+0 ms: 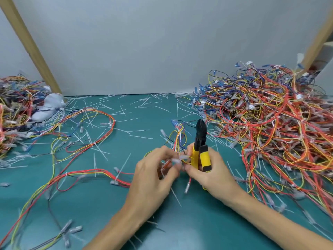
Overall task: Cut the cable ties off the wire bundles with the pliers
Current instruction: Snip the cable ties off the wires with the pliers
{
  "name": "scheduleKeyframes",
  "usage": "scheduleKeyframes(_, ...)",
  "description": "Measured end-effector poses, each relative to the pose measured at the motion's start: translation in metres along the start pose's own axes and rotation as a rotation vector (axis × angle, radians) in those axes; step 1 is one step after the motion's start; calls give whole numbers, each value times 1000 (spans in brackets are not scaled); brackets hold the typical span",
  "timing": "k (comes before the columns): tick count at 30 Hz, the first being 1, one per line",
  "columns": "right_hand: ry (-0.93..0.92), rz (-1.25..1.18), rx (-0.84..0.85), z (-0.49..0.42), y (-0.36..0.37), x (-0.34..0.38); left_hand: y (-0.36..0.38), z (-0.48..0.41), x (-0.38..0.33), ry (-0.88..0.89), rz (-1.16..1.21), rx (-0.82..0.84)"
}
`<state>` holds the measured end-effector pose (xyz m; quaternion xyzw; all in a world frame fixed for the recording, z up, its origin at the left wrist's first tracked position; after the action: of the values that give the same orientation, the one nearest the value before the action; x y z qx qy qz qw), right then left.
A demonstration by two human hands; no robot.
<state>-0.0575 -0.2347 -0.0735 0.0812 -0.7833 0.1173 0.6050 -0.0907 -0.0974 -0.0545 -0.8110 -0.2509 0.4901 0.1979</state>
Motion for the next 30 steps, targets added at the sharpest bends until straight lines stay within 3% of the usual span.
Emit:
scheduleKeyframes(3,42,14,-36,1,-4,-4,-6,-1,1,-14,21,-8)
scheduleKeyframes(9,220,-287,31,-3,-1,-14,1,-2,7,-111,100,165)
scheduleKeyframes(14,326,-426,93,-7,1,-17,3,-3,-12,134,-93,226)
scheduleKeyframes(22,311,-261,113,-8,-5,-19,0,-4,-16,195,-271,167)
scheduleKeyframes(30,280,-373,-30,-8,-10,-23,3,-5,1,191,-448,208)
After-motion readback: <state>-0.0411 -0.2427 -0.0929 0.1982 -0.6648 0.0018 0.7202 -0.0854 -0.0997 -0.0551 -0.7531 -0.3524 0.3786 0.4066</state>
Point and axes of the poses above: each hand's wrist, its own z-axis away from the middle knuckle, its own y-axis out of the palm, x = y × z, the point moved 8 cm from there along -z, towards the middle knuckle, and after that the axes turned 6 degrees about -z, right-handed, at the moved point
